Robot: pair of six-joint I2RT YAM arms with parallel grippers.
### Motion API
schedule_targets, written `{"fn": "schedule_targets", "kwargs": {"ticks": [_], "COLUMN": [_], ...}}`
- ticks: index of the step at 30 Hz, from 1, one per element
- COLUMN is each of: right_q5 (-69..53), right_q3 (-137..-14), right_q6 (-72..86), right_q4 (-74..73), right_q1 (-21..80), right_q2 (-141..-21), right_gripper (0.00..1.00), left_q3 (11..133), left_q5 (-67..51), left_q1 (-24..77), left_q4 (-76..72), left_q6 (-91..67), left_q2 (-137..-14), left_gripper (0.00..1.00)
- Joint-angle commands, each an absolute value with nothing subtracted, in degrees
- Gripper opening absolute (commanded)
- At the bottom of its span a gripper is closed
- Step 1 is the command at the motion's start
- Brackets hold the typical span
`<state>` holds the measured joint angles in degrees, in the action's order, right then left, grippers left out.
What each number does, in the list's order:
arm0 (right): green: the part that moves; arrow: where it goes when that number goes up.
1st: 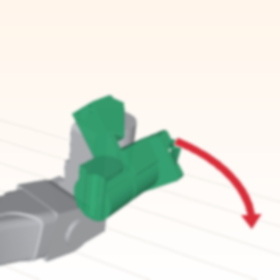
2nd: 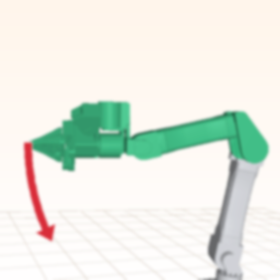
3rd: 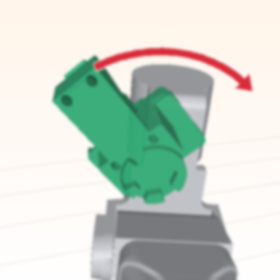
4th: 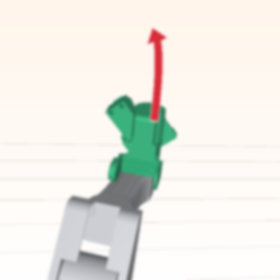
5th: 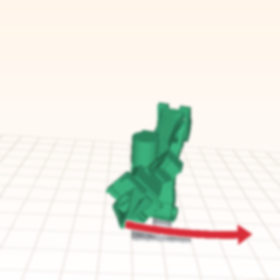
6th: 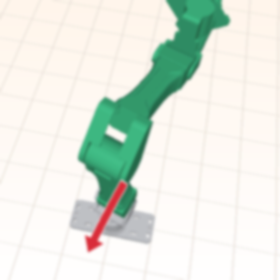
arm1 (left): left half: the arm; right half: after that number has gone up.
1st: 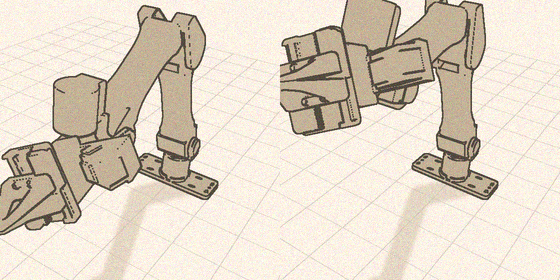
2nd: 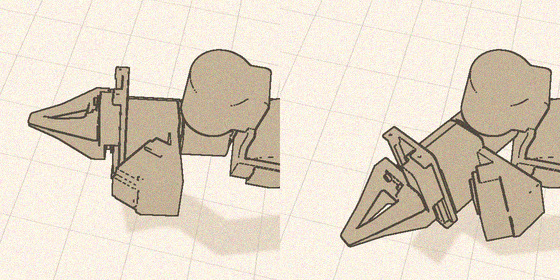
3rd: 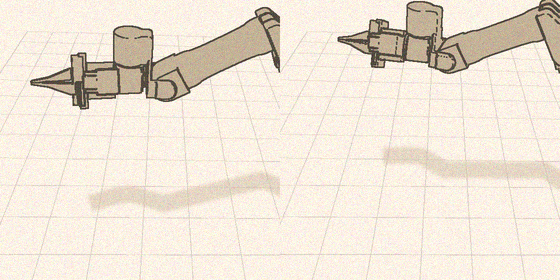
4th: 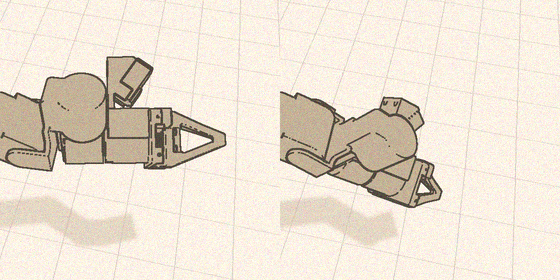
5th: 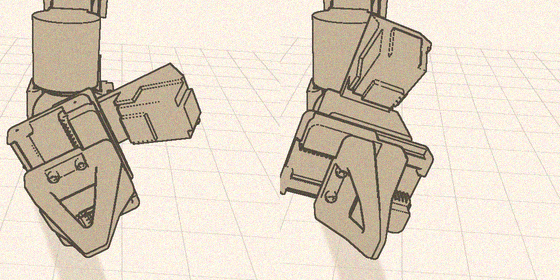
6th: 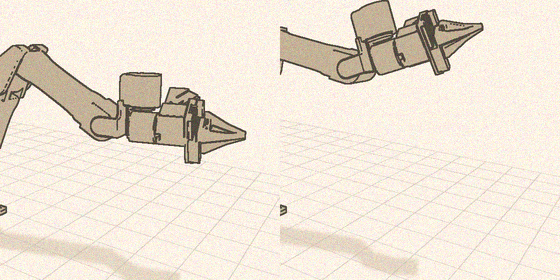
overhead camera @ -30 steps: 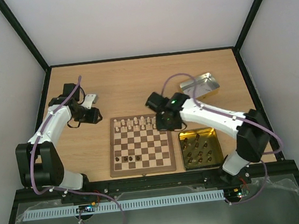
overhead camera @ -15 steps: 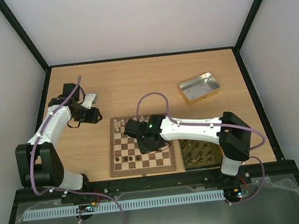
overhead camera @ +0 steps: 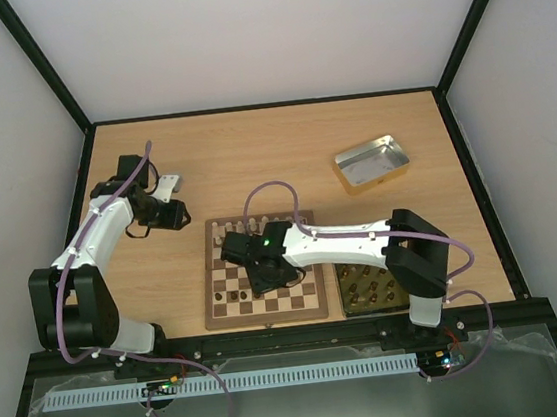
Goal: Set up the chess pieces on the board
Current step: Place the chess piece on the chessboard.
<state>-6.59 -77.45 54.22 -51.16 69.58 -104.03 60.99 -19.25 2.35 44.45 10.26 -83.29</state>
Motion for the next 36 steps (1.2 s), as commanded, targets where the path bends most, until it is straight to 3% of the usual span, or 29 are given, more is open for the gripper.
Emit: {"fn": "schedule_targets", "kwargs": {"ticks": [1,36], "right_q5": [-6.67,-7.11], "right_q3": [-79.67,-76.56], "right_q6": [53.86,57.64], "right_q4": [-51.47,-52.38], "right_q1": [70.42,71.46], "right_q2": [-105.09,-104.61], "right_gripper": [0.02,0.02], "left_q3": [60.38,60.06], "left_q5": [-19.25,-19.6], "left_q1": [2.55,2.55], "left_q4": [44.65,44.31], "left_q6": [10.11,10.02], "left_q2": [-82.08,-81.87], "left_gripper": [0.43,0.43]}}
